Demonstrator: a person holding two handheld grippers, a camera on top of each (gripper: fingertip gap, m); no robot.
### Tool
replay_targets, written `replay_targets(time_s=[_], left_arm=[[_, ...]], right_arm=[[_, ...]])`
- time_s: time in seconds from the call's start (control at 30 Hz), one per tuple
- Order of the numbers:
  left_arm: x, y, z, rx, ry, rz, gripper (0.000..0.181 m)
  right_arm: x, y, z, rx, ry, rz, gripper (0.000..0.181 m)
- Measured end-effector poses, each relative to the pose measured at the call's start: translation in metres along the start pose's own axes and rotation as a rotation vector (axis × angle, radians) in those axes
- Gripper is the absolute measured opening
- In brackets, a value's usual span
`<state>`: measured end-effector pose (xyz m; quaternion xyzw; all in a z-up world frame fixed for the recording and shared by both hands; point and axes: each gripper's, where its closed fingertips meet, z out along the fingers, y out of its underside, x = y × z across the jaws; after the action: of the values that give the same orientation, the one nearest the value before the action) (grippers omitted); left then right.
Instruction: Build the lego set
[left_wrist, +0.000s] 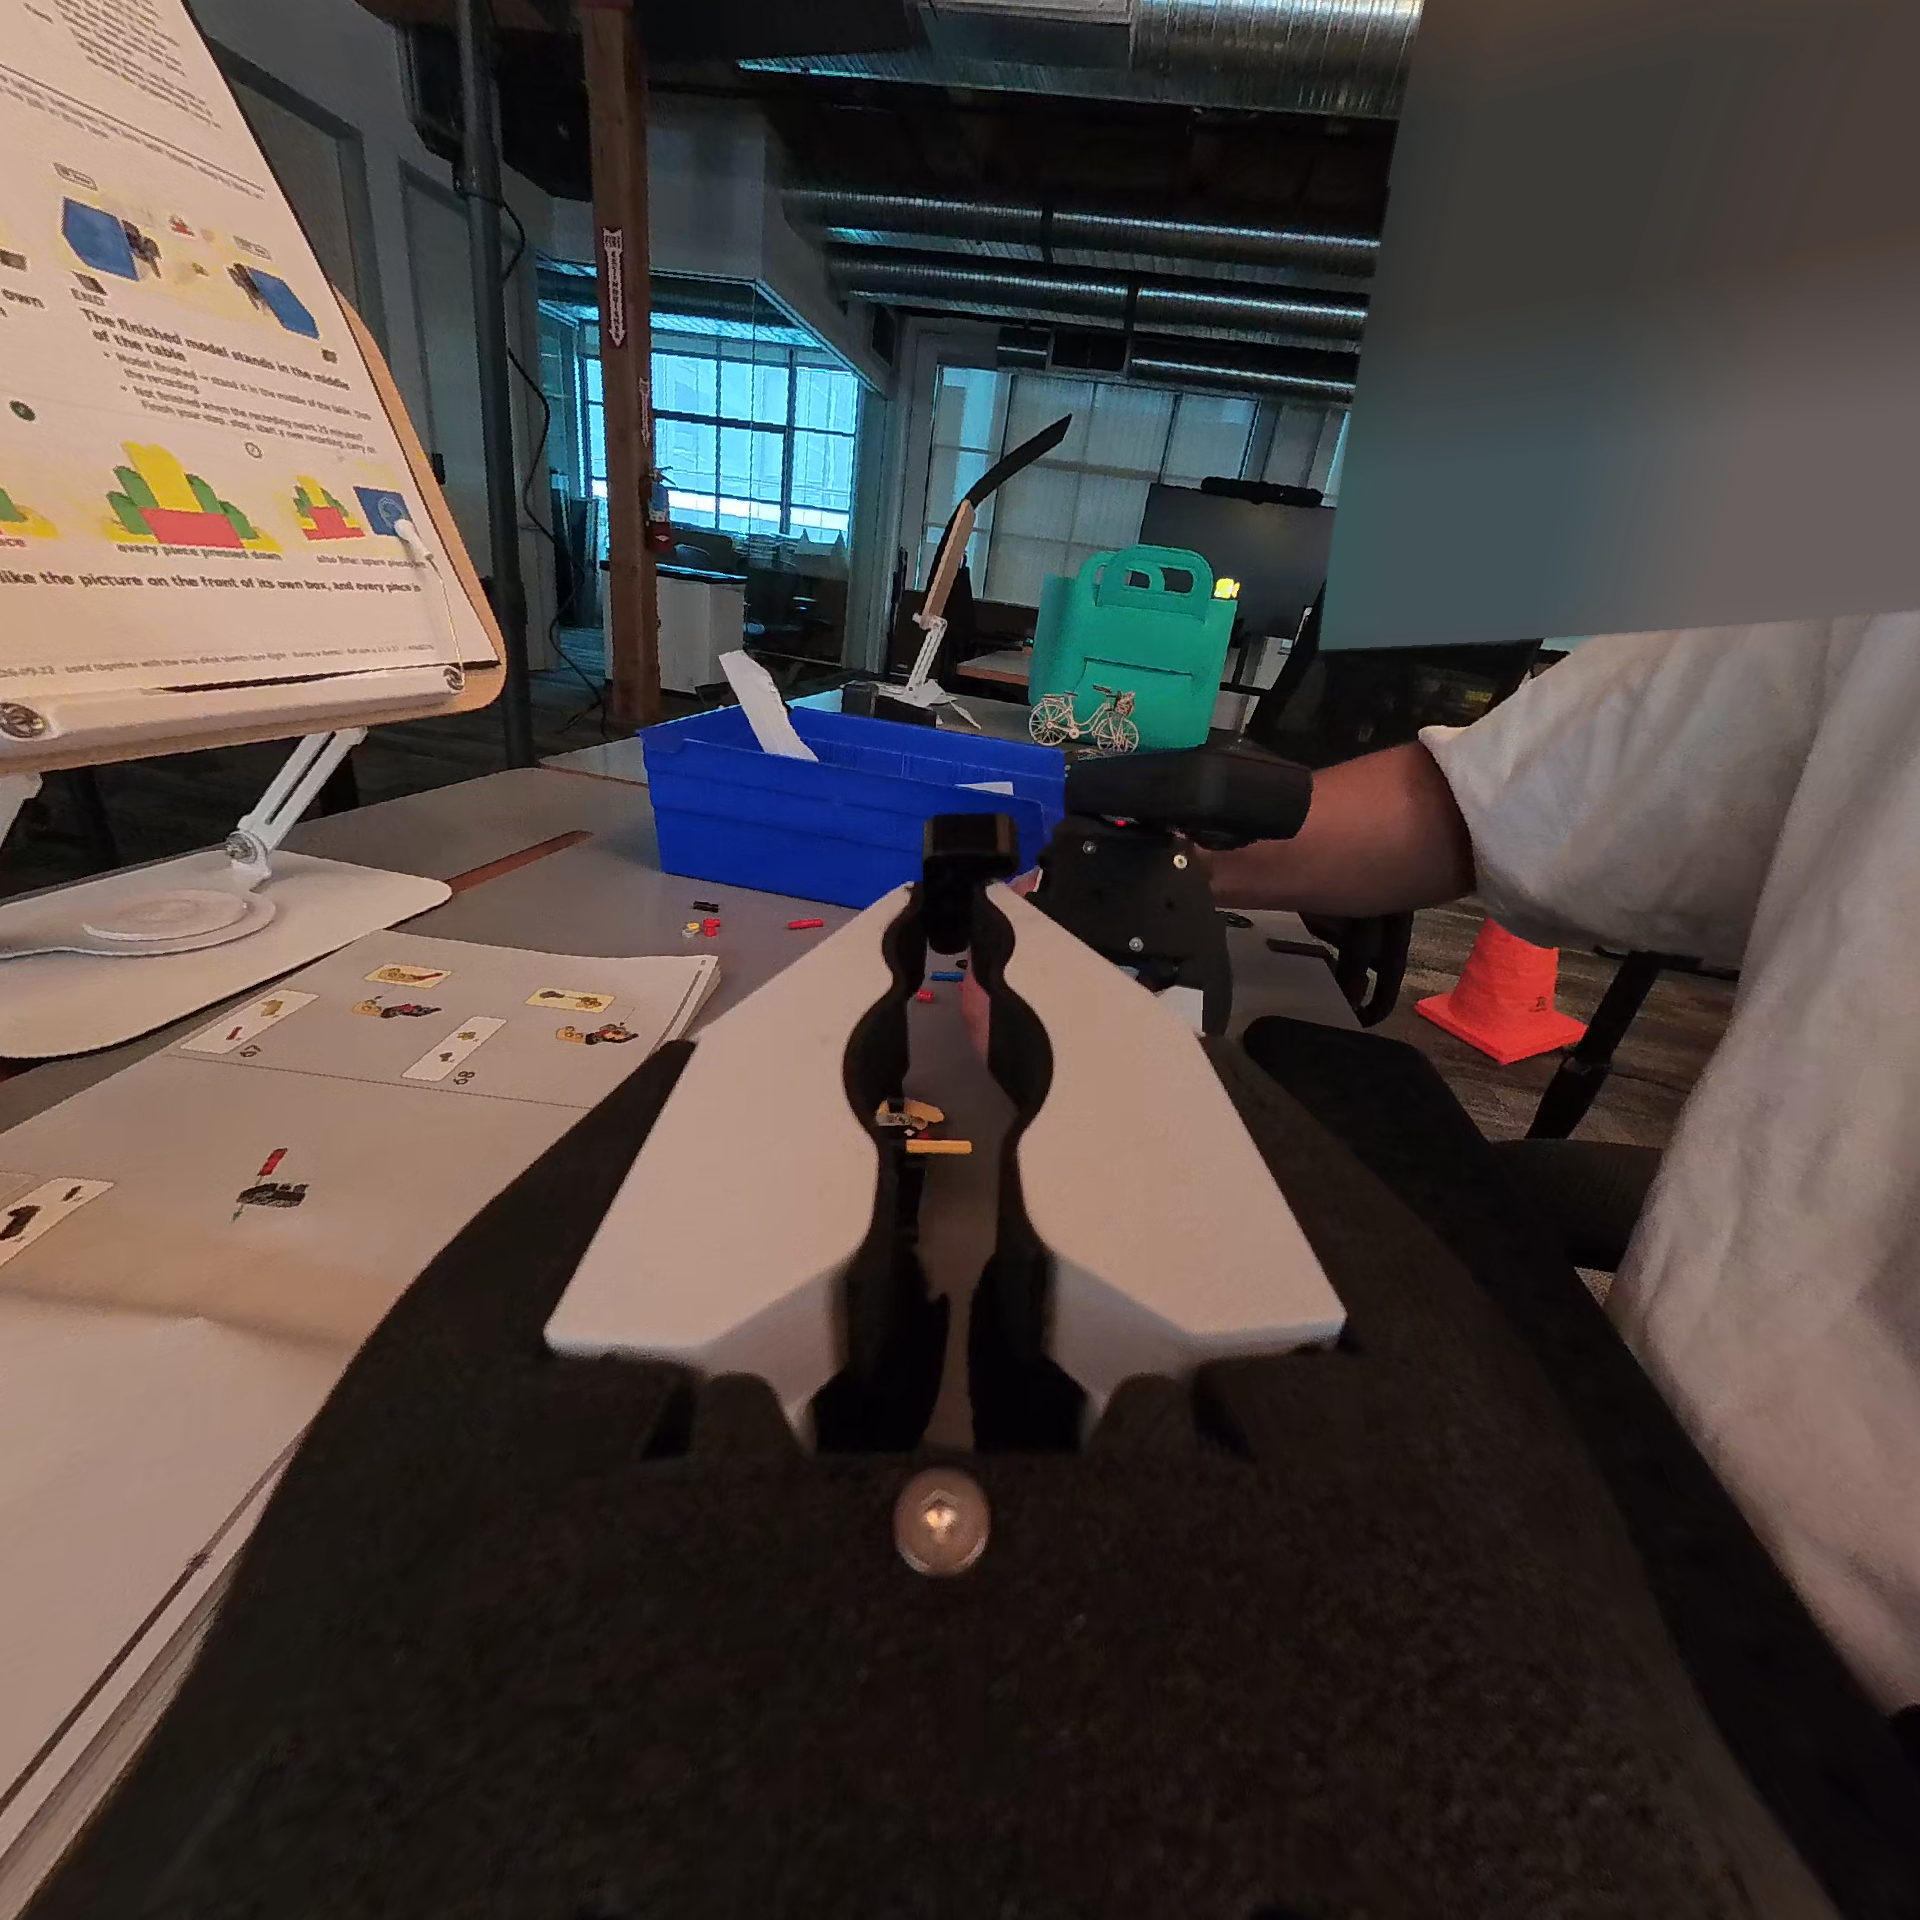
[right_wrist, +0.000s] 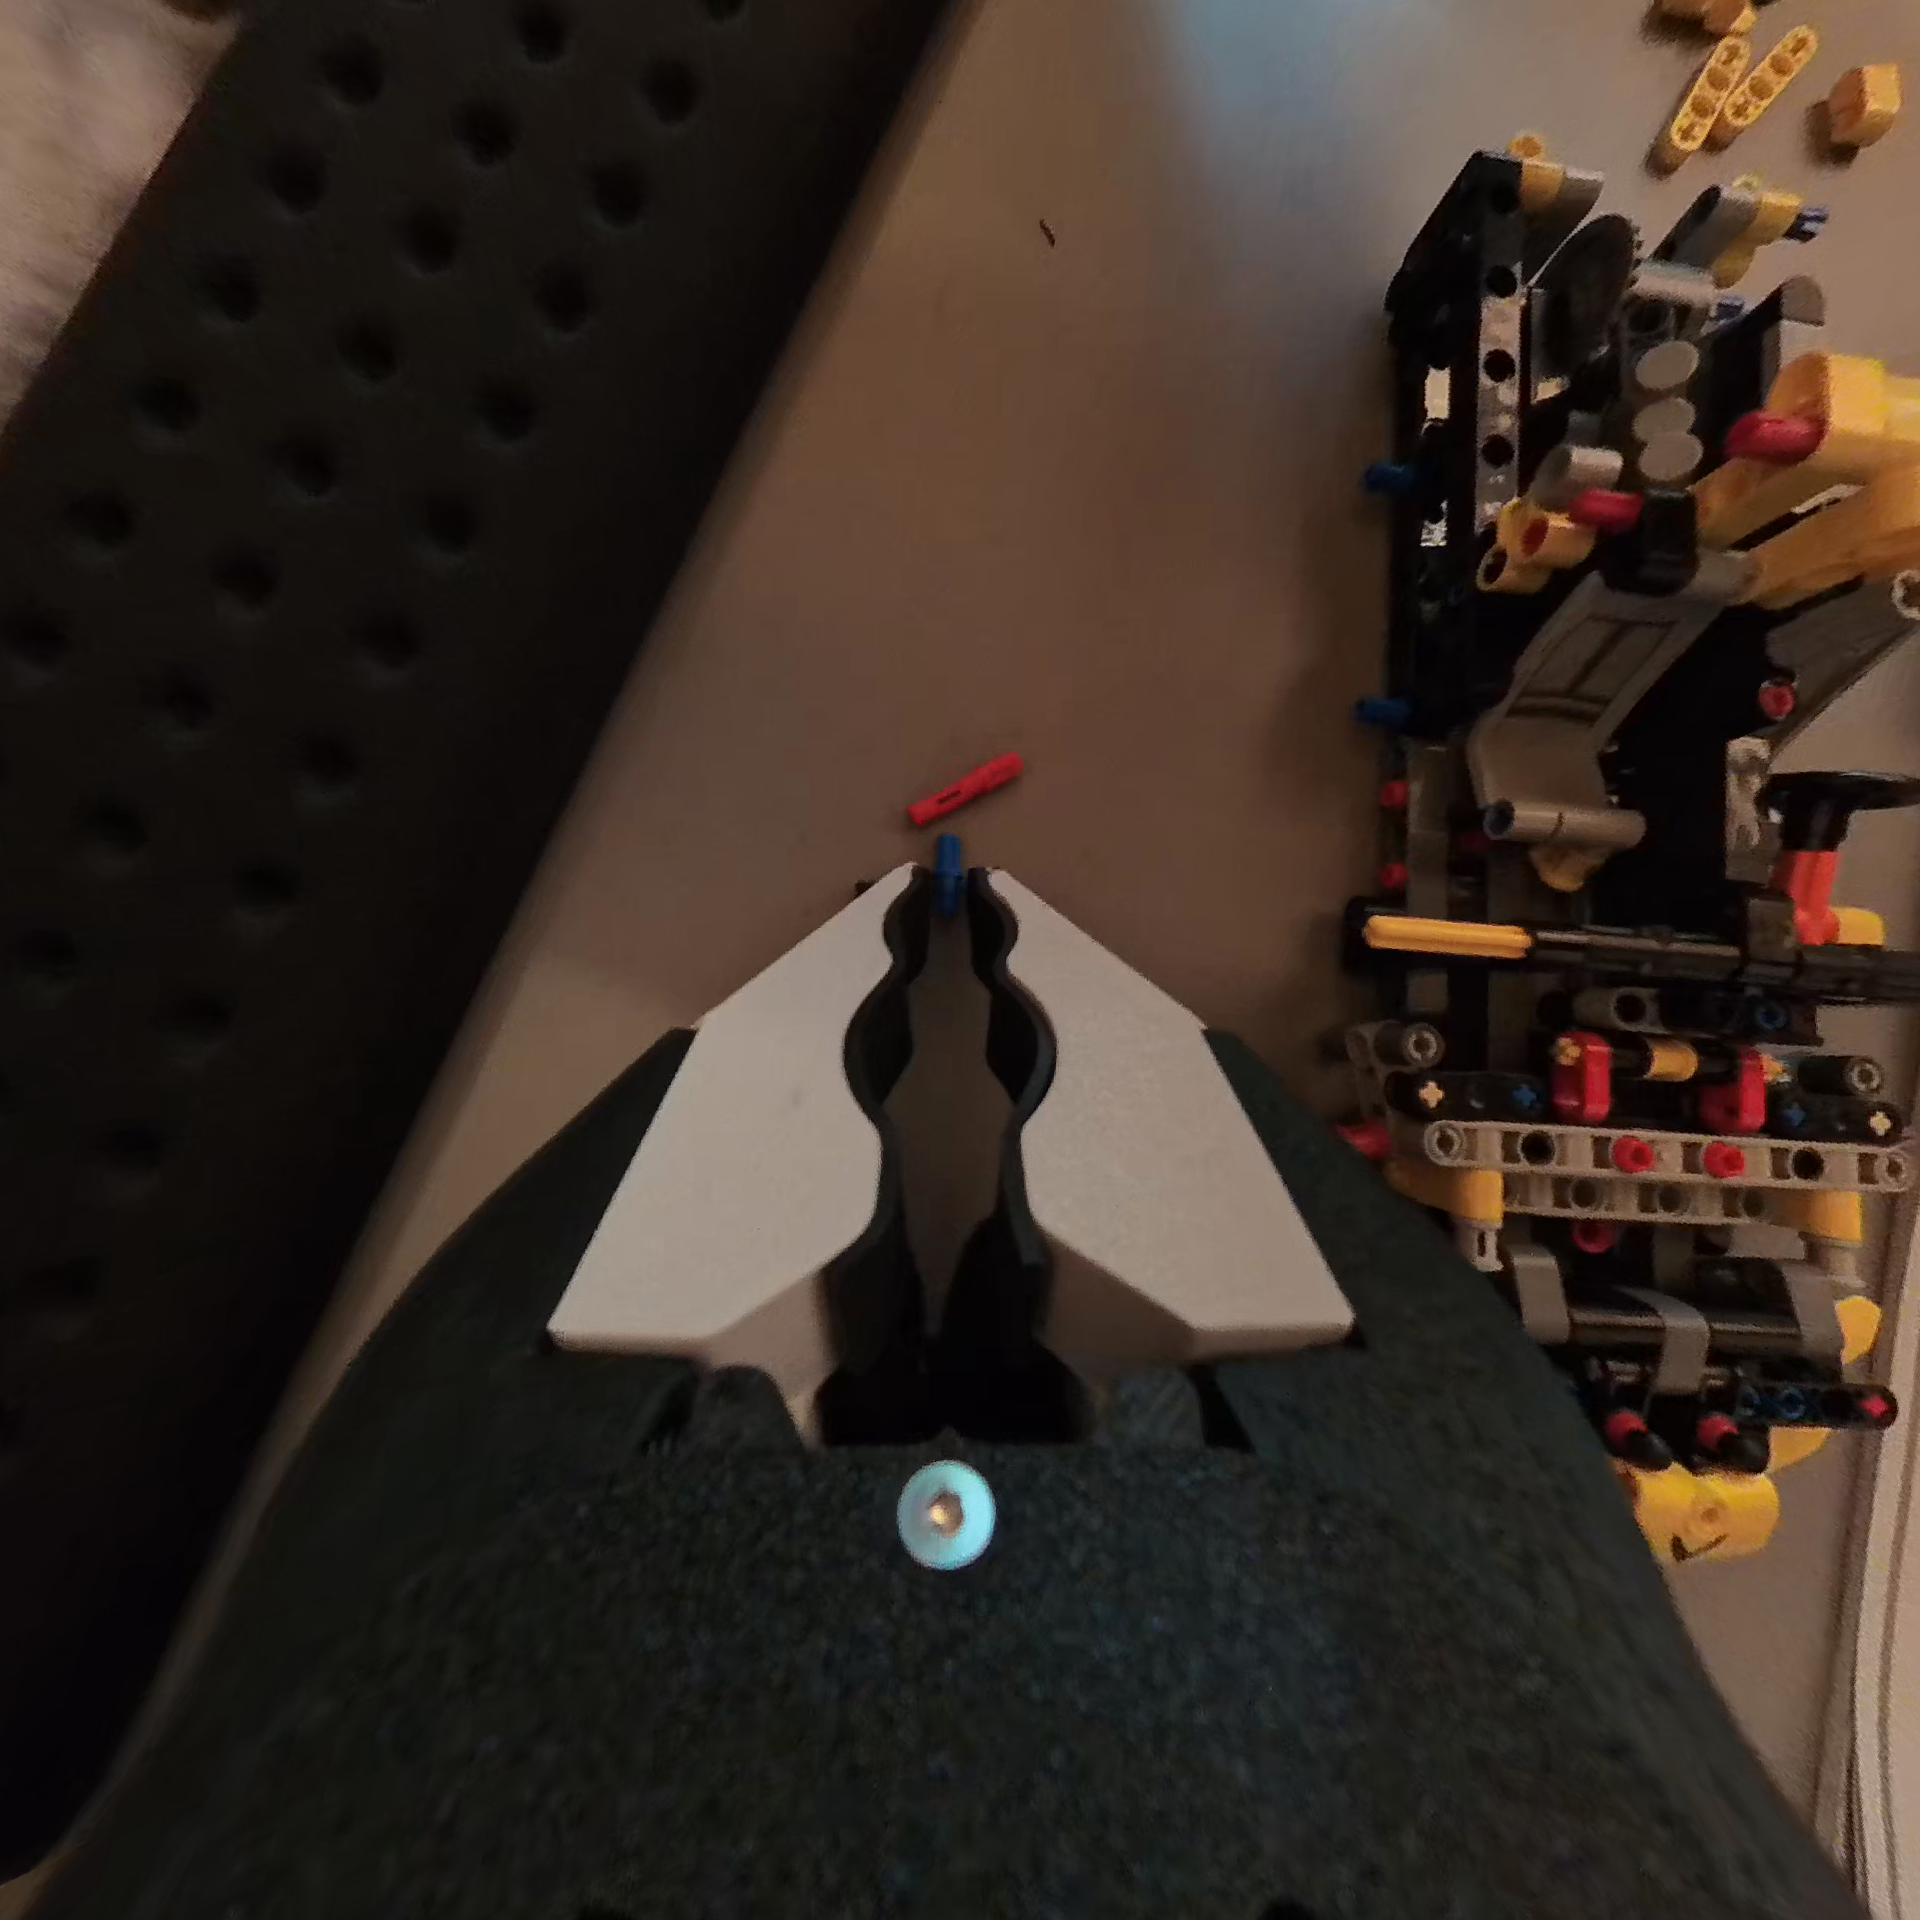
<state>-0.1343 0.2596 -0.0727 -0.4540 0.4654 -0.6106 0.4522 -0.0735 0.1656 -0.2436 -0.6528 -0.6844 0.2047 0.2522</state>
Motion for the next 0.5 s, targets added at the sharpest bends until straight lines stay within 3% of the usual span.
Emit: replay_targets(time_s=[0.2,0.3,0.37,0.5], left_arm=[[0.000,0.000,0.000,-0.001,0.003,-0.002,0.007],[0.004,-0.003,0.000,0.015,0.020,0.002,0.007],[0.007,-0.009,-0.001,0.062,0.032,0.005,0.007],[0.016,-0.020,-0.003,0.150,0.103,-0.041,0.007]], right_arm=[[0.000,0.000,0.000,0.055,0.002,0.042,0.005],[0.004,-0.001,0.000,0.086,-0.023,0.198,0.004],[0.012,-0.003,-0.003,0.061,0.043,0.176,0.004],[0.053,-0.067,-0.049,0.173,0.367,0.065,0.004]])
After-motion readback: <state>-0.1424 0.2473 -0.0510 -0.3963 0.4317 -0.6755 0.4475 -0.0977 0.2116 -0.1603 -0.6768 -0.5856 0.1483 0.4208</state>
